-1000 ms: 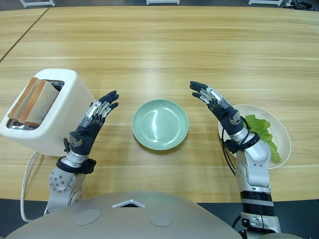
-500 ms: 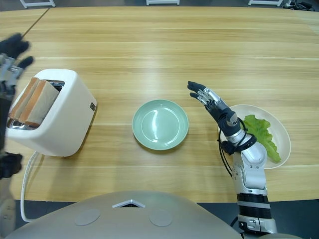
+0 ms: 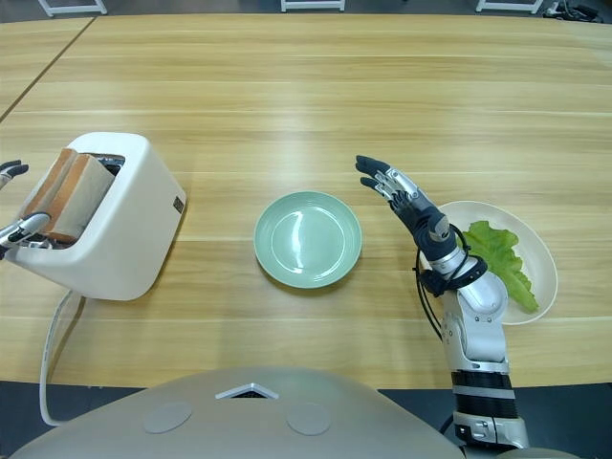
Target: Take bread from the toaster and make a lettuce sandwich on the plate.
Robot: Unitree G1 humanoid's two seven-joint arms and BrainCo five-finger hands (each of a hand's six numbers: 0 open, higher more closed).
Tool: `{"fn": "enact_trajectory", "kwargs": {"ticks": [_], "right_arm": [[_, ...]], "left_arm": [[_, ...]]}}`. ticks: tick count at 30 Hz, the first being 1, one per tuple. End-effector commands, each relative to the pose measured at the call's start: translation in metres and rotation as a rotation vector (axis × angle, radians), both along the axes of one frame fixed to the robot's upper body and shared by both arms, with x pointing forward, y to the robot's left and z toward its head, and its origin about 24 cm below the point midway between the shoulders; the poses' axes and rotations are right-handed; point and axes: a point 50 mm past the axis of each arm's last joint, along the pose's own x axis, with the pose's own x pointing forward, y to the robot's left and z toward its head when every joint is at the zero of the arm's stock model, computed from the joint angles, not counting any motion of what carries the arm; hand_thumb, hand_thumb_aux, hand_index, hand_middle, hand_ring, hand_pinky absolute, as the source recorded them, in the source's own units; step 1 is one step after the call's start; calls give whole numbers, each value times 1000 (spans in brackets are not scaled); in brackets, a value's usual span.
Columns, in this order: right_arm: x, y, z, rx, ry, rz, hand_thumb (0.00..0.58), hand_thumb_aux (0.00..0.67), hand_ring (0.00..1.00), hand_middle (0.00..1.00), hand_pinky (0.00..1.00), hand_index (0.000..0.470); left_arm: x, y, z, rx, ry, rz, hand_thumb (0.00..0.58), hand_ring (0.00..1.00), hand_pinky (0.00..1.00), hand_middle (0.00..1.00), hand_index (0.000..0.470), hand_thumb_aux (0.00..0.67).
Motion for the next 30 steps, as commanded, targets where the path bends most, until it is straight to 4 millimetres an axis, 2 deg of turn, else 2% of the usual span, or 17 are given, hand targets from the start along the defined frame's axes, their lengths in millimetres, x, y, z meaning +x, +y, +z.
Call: {"fn": "enact_trajectory", "kwargs": {"ticks": [1, 2, 3, 7, 10, 12, 17, 18, 19, 23, 30], "right_arm": [[0, -3, 0, -16, -1, -13, 0, 0, 0, 0, 0, 0], [-1, -3, 0, -17, -2, -15, 0, 0, 0, 0, 0, 0], [-1, -3, 0, -19, -3, -17, 0, 0, 0, 0, 0, 0], [-2, -4, 0, -23, -4, -22, 0, 0, 0, 0, 0, 0], [-3, -5, 0, -24, -5, -25, 0, 0, 0, 0, 0, 0], [-3, -5, 0, -25, -5, -26, 0, 0, 0, 0, 0, 0], [-3, -5, 0, -25, -7, -26, 0, 0, 0, 0, 0, 0], [-3, -5, 1, -25, -8, -25, 0, 0, 0, 0, 0, 0], [-4, -5, 1, -25, -9, -25, 0, 0, 0, 0, 0, 0], [-4, -5, 2, -26, -10, -22, 0, 0, 0, 0, 0, 0], [-5, -5, 2, -29, -10, -23, 0, 0, 0, 0, 0, 0]], "left_arm": [[2, 11, -5, 17, 27, 36, 168, 0, 0, 0, 74, 105], [3, 13, -5, 19, 21, 43, 112, 0, 0, 0, 48, 68], [3, 14, -4, 20, 15, 47, 104, 0, 0, 0, 44, 63], [5, 15, -1, 17, 0, 44, 128, 0, 0, 0, 55, 79], [6, 15, 0, 12, -7, 40, 87, 0, 0, 0, 37, 53], [6, 15, 0, 9, -9, 38, 87, 0, 0, 0, 37, 53], [7, 15, -5, -3, 25, 31, 140, 0, 0, 0, 61, 87], [7, 15, -8, -8, 38, 30, 179, 0, 0, 0, 79, 113], [7, 15, -10, -13, 50, 29, 190, 0, 0, 0, 85, 121], [6, 15, -12, -19, 62, 34, 183, 0, 0, 0, 81, 116], [6, 18, -11, -22, 53, 46, 220, 0, 0, 0, 100, 142]]}}
